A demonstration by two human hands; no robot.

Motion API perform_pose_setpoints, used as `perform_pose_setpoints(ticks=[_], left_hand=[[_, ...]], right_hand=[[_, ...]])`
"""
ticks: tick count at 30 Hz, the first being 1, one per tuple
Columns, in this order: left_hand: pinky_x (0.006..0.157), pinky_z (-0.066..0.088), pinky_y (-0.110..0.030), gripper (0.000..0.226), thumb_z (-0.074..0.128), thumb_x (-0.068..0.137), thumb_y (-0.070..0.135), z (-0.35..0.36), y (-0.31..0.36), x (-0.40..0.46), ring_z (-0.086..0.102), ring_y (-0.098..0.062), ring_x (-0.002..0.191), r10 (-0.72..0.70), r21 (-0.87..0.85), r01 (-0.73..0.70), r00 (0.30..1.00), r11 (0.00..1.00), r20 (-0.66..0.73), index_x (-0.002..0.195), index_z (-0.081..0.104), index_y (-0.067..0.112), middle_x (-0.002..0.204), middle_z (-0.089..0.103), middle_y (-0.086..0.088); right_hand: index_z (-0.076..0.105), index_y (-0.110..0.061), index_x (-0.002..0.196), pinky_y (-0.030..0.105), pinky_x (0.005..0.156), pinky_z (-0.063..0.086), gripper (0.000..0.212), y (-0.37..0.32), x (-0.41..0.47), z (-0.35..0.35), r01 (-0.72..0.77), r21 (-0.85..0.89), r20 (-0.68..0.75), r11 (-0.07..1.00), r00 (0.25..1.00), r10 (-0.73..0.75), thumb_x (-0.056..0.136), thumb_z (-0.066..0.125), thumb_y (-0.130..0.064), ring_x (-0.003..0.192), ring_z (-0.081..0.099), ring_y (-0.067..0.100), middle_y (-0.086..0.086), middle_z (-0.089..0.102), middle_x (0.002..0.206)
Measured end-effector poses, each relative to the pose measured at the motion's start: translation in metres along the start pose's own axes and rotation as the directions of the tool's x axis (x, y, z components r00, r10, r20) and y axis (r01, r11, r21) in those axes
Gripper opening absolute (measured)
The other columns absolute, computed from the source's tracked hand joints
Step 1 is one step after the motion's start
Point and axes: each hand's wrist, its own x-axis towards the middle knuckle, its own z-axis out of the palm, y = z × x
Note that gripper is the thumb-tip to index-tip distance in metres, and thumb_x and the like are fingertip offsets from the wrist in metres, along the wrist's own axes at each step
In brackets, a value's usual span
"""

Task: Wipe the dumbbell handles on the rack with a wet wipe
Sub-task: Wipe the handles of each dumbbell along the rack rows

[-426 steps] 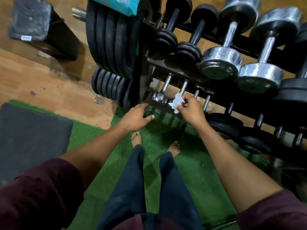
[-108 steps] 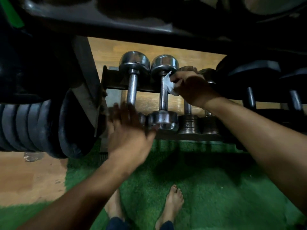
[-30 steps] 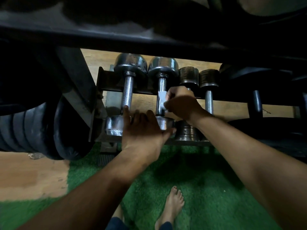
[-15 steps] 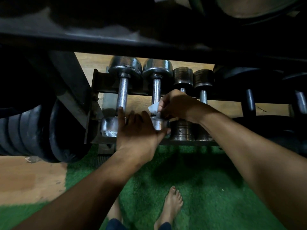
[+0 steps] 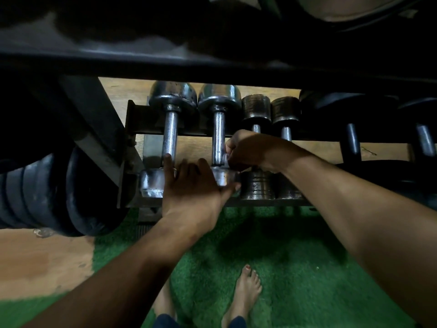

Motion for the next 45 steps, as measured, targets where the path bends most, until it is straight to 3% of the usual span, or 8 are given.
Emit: perform_pose_setpoints(ticks=[3,7,9,15,25,33,37,45], left_hand=[[0.12,0.004,-0.068,0.1,0.002,0.089,0.073,0.003,0.001,-0.003,0.055,-0.041,0.121,0.027,0.013,-0.026,0.999,1.0,-0.033,0.125,0.058,-0.002,0.12,0.062,-0.018],[0.12,0.0,-0.067,0.108,-0.012,0.083,0.072,0.0,0.002,-0.001,0.049,-0.038,0.13,0.021,0.011,-0.021,1.0,1.0,-0.006,0.133,0.055,0.005,0.129,0.057,-0.016],[0.118,-0.006,-0.068,0.118,-0.027,0.076,0.073,-0.001,0.001,0.0,0.045,-0.037,0.133,0.032,0.025,-0.033,0.999,0.999,0.015,0.14,0.053,0.013,0.132,0.054,-0.015],[0.12,-0.001,-0.066,0.1,-0.003,0.09,0.072,0.005,0.001,-0.001,0.051,-0.038,0.123,-0.006,0.01,0.006,1.0,1.0,-0.015,0.139,0.051,0.003,0.12,0.06,-0.013],[0.119,-0.003,-0.065,0.106,-0.008,0.087,0.074,0.005,0.002,0.002,0.048,-0.038,0.126,0.004,0.047,-0.003,1.0,0.999,-0.017,0.143,0.046,0.002,0.126,0.057,-0.014],[0.119,0.002,-0.065,0.102,0.0,0.091,0.077,0.004,0.001,-0.002,0.049,-0.039,0.127,-0.005,0.035,0.005,1.0,0.999,0.0,0.128,0.056,0.0,0.124,0.06,-0.015],[0.118,-0.001,-0.066,0.107,-0.008,0.089,0.076,0.002,0.001,0.0,0.043,-0.039,0.134,-0.008,0.064,0.006,0.999,0.998,0.033,0.136,0.048,-0.002,0.135,0.055,-0.018],[0.12,0.003,-0.064,0.106,0.0,0.09,0.077,0.004,0.0,-0.001,0.048,-0.038,0.132,-0.025,0.048,0.025,1.0,0.999,0.007,0.137,0.048,-0.005,0.131,0.06,-0.021]], right_hand=[[0.053,-0.02,0.076,0.018,0.062,0.043,0.017,-0.013,-0.009,-0.005,0.126,-0.262,-0.085,0.957,0.985,-0.153,0.089,0.063,-0.015,0.074,0.055,0.017,0.003,0.053,0.077],[0.048,-0.021,0.065,0.036,0.076,0.057,0.025,-0.026,-0.008,0.003,0.264,-0.407,-0.141,0.875,0.928,-0.346,0.084,0.062,-0.015,0.08,0.065,0.03,0.012,0.06,0.081],[0.065,-0.011,0.08,0.036,0.078,0.057,0.003,-0.03,-0.005,0.001,0.276,-0.442,-0.096,0.853,0.931,-0.351,0.083,0.064,-0.011,0.081,0.068,0.027,0.011,0.069,0.086],[0.064,-0.013,0.078,0.035,0.07,0.056,0.005,-0.041,0.005,0.009,0.373,-0.455,-0.037,0.809,0.899,-0.436,0.079,0.063,-0.017,0.074,0.066,0.026,0.01,0.068,0.083],[0.073,-0.008,0.087,0.034,0.068,0.049,0.014,-0.043,-0.002,-0.003,0.445,-0.595,0.127,0.669,0.874,-0.468,0.088,0.062,-0.016,0.078,0.064,0.024,0.002,0.064,0.081],[0.064,-0.022,0.08,0.026,0.071,0.041,0.017,-0.006,-0.018,0.001,0.267,-0.41,-0.075,0.872,0.943,-0.324,0.09,0.057,-0.011,0.081,0.051,0.012,-0.009,0.054,0.083],[0.061,-0.017,0.07,0.026,0.061,0.042,0.025,0.008,0.001,0.006,0.038,-0.008,-0.101,0.999,0.994,-0.038,0.078,0.057,0.006,0.061,0.057,0.015,-0.003,0.059,0.064],[0.049,-0.004,0.078,0.015,0.039,0.037,0.027,0.007,0.012,0.01,-0.086,0.504,0.078,0.859,0.996,0.053,0.086,0.044,0.021,0.053,0.043,0.017,0.011,0.042,0.064]])
